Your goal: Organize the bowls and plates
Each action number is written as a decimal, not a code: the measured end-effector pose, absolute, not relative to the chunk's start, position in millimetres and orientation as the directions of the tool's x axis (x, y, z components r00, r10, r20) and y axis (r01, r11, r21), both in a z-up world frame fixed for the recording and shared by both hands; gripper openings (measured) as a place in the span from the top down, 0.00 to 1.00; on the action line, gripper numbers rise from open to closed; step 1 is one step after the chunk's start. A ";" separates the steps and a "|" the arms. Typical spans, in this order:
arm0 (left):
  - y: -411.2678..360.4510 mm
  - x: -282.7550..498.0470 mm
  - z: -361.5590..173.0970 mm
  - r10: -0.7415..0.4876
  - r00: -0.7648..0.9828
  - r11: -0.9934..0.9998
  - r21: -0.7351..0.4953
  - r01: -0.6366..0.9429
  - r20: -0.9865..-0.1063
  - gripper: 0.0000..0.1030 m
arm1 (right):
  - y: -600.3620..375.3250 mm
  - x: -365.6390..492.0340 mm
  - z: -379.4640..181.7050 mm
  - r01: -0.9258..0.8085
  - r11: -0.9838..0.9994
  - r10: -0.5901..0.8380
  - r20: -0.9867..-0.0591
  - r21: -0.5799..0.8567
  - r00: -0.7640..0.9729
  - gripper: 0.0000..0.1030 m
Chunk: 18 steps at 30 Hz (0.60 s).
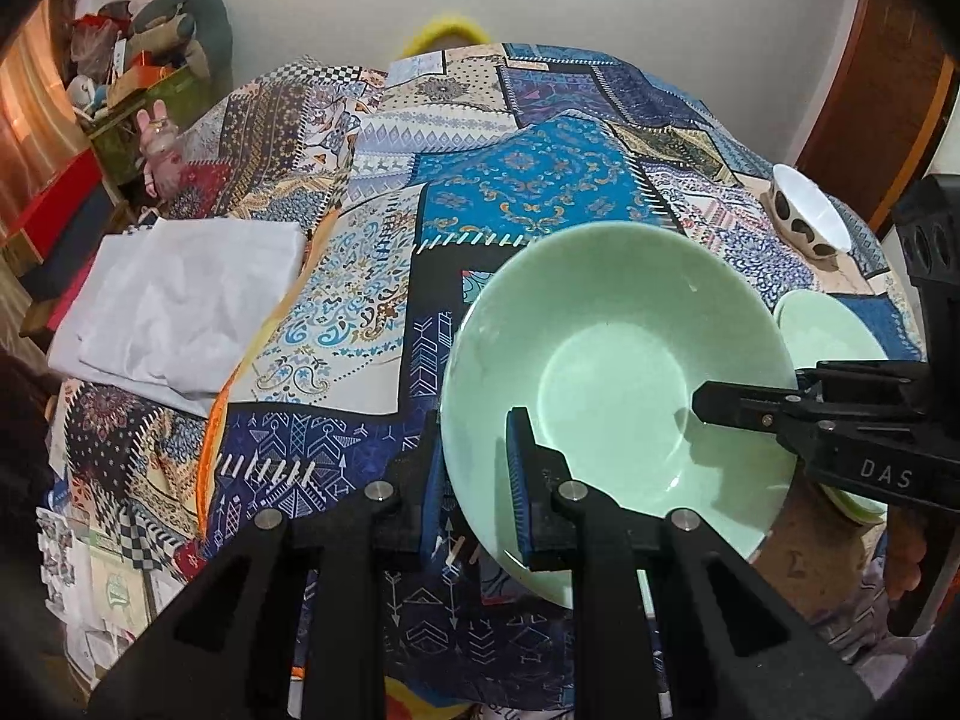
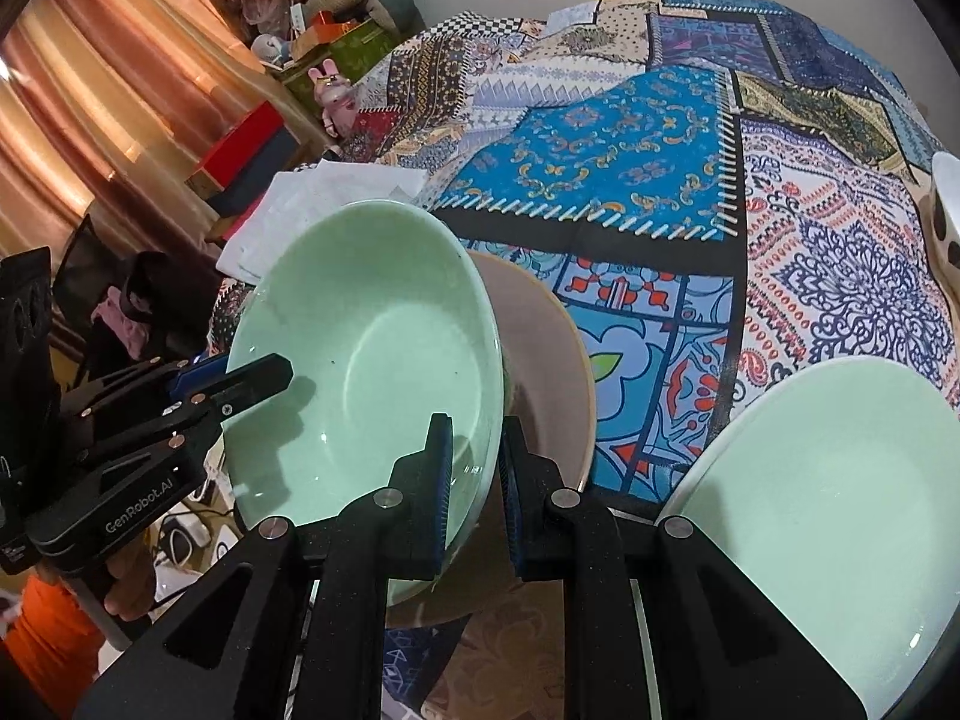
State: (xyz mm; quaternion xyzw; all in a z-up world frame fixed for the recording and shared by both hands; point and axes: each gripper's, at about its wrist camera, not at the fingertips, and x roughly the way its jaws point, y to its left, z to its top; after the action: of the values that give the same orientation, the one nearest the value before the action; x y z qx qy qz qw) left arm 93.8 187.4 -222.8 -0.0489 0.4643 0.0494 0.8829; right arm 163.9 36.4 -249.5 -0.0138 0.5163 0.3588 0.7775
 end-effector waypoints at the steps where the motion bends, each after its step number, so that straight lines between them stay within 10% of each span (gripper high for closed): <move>1: 186.9 94.3 -223.7 0.042 0.563 0.991 -0.038 -0.130 -0.825 0.82 | 36.5 164.3 -251.1 -0.570 0.744 0.541 -0.814 0.349 0.209 0.86; 13: 189.2 100.8 -235.9 0.052 0.535 0.989 -0.029 -0.143 -0.843 0.82 | 47.5 158.9 -243.8 -0.636 0.747 0.456 -0.845 0.193 0.279 0.79; 18: 189.2 101.4 -235.6 0.054 0.535 0.990 -0.025 -0.140 -0.843 0.82 | 47.0 156.9 -234.8 -0.657 0.739 0.452 -0.835 0.152 0.315 0.60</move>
State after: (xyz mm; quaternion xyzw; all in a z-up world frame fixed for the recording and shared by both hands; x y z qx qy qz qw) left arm 101.4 189.2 -235.6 -0.0448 0.4789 0.0555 0.8750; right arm 156.9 47.0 -234.8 -0.1083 0.4729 0.3450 0.8035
